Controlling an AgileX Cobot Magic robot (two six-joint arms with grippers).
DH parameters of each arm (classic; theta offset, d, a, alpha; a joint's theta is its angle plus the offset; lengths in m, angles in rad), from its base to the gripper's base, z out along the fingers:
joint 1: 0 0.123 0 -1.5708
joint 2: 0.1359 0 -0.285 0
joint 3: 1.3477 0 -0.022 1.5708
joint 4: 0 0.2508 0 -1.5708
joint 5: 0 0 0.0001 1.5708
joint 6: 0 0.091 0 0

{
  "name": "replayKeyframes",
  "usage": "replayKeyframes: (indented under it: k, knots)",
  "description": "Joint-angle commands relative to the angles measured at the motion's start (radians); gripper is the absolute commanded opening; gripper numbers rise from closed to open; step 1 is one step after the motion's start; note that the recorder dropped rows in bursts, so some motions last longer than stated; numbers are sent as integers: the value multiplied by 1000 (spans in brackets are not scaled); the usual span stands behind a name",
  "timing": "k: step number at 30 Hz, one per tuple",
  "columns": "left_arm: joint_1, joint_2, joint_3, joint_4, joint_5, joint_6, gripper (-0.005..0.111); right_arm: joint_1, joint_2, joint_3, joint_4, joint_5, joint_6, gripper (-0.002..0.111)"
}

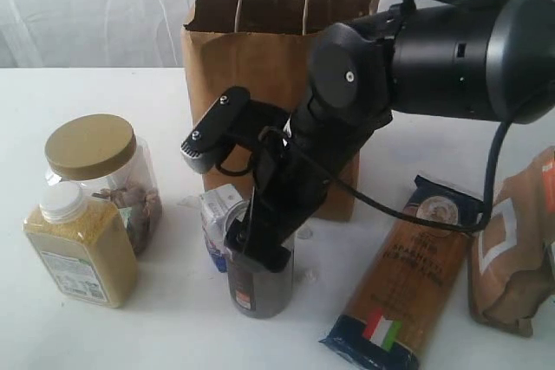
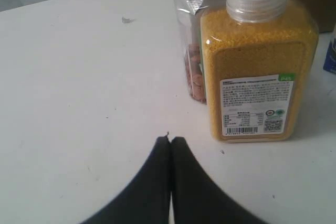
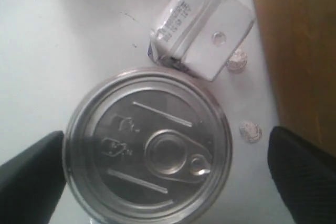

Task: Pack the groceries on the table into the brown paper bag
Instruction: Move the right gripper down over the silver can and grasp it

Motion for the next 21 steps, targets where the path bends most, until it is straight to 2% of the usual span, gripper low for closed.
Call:
replayKeyframes:
  k: [1, 12, 14, 17, 21]
  knots:
    - [-7, -5, 3, 0, -3, 0, 0, 10, 34, -4, -31, 2, -8, 96]
    - [-7, -5, 3, 0, -3, 0, 0, 10, 86, -4, -29, -48, -11, 96]
    - [-7, -5, 3, 0, -3, 0, 0, 10, 86, -4, -29, -48, -11, 92]
    - [-7, -5, 3, 0, -3, 0, 0, 10, 86, -4, -28, -48, -7, 77]
    - [-7, -5, 3, 0, -3, 0, 0, 10, 86, -4, -2, -44, -7, 43]
